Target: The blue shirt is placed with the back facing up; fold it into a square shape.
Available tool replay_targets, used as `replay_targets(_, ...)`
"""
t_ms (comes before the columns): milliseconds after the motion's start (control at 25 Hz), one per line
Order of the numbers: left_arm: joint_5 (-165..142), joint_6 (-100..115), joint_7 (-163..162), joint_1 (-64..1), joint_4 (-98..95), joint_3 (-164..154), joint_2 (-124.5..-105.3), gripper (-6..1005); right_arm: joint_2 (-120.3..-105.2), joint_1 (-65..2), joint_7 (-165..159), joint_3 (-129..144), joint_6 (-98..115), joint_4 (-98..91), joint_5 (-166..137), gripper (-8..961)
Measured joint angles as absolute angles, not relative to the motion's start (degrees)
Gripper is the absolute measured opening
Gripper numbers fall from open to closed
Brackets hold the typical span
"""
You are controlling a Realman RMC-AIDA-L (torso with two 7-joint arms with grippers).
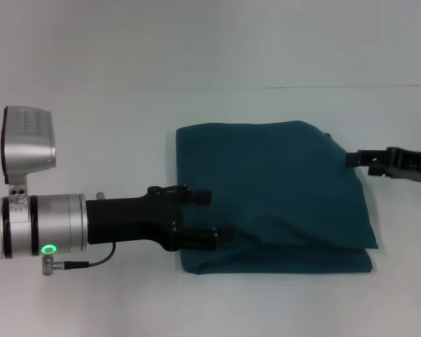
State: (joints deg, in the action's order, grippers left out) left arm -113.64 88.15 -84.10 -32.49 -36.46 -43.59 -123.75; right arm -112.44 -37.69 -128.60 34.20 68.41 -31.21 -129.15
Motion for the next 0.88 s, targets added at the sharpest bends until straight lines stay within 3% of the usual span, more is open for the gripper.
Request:
replay_targets(280,-113.6,88.1,-83.6,-32.4,-36.6,-43.6,-123.46,937,-112.79,-38.4,-131.0,35.0,67.1,-30.3,-130.1,832)
replay_targets(880,-113.6,86.5,-83.2,-32.4,-36.6,-43.6,-123.44,937,-114.83,-41.8,-131.2,34.6,58.1,-26.9,-129.6,833)
